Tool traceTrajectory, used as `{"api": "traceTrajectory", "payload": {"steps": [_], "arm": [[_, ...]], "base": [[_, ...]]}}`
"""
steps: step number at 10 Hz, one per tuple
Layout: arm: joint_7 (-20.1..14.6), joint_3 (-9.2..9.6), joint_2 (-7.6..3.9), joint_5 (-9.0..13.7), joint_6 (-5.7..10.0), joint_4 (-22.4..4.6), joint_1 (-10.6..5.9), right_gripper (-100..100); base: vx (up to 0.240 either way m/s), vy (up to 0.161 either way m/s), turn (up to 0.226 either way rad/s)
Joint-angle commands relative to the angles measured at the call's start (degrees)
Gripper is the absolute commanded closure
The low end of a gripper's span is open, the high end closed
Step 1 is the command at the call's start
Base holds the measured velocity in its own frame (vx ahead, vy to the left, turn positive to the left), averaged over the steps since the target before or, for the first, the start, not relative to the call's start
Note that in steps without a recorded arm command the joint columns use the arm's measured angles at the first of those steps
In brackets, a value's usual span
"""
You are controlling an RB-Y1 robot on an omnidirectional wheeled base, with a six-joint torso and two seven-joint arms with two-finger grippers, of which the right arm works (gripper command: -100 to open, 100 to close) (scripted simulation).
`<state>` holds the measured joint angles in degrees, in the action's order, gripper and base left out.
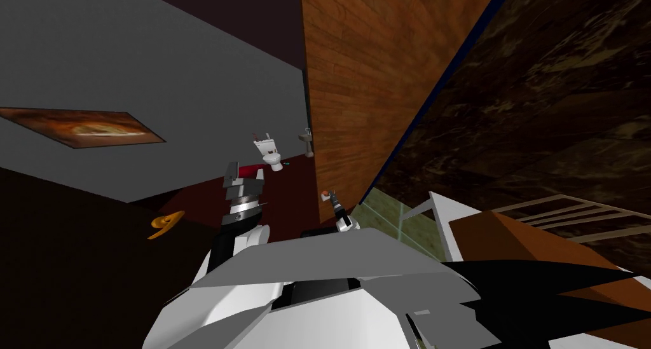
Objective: Push the door open
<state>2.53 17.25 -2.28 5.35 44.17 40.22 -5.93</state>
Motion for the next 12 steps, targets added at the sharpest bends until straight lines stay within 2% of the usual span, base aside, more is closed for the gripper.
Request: {"api": "traceTrajectory", "payload": {"steps": [1, 4, 7, 8, 9, 12], "arm": [[0.3, -1.5, -0.06, 0.5, 0.17, -0.1, -0.41, 100], [0.9, -3.99, 1.0, 1.3, 0.2, -0.5, -0.75, 100], [1.2, -5.65, 2.12, 1.9, 0.22, -0.8, -0.97, 100], [1.2, -5.77, 1.34, 1.9, 0.15, -0.6, -0.82, 100], [1.4, -6.7, 0.74, 2.3, 0.27, -0.7, -0.95, 100], [1.7, -7.91, 0.11, 2.9, 0.34, -0.8, -1.01, 100]], "base": [[0.137, 0.159, -0.084], [0.158, 0.148, -0.079], [0.128, 0.144, -0.061], [0.061, 0.039, -0.039], [0.116, 0.02, -0.042], [0.178, 0.077, -0.033]]}}
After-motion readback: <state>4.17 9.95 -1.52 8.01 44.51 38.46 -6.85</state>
